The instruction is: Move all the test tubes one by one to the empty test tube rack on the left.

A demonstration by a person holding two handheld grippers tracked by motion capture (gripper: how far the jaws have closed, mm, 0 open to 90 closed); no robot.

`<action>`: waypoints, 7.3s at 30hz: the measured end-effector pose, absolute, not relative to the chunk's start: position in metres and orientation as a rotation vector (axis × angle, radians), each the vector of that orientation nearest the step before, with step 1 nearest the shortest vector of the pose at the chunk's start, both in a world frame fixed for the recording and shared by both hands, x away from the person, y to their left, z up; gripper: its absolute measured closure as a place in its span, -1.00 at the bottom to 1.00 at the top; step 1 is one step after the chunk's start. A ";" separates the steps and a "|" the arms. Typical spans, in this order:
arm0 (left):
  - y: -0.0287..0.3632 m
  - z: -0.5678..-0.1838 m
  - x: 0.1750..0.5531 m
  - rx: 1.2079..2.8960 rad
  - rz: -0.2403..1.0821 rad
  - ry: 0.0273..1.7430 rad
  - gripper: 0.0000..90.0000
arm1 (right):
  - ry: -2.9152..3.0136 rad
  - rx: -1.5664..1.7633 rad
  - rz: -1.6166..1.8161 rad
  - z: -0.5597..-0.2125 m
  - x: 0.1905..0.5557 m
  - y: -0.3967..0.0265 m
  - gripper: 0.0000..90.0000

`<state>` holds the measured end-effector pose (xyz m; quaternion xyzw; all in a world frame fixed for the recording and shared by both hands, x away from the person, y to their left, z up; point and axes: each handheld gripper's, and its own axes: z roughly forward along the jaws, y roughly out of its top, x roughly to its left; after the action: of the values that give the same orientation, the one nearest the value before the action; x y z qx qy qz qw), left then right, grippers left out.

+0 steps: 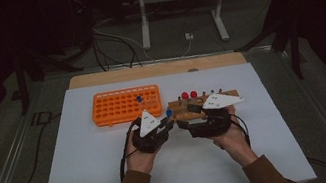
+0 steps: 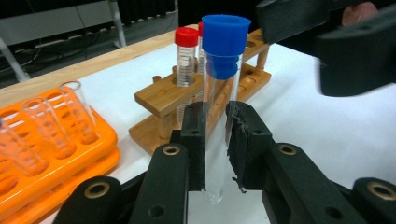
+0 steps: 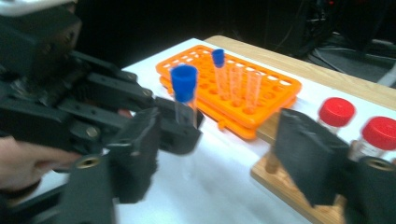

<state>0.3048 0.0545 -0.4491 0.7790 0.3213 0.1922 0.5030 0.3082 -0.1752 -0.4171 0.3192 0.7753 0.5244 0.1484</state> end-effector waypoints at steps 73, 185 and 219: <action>0.125 -0.462 0.398 1.708 0.669 1.157 0.72 | 2.101 1.061 1.438 -0.432 0.294 -0.233 -0.98; 0.207 -0.461 0.277 1.573 0.684 1.157 -0.99 | 2.128 1.125 1.295 -0.429 0.362 -0.205 -0.57; 0.201 -0.464 0.276 1.589 0.688 1.146 -0.99 | 2.100 1.086 1.268 -0.438 0.377 -0.202 0.61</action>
<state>0.2759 0.2011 -0.4639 0.6592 0.4755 0.2855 0.5078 0.3771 -0.2018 -0.4377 0.3943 0.7623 0.4603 0.2271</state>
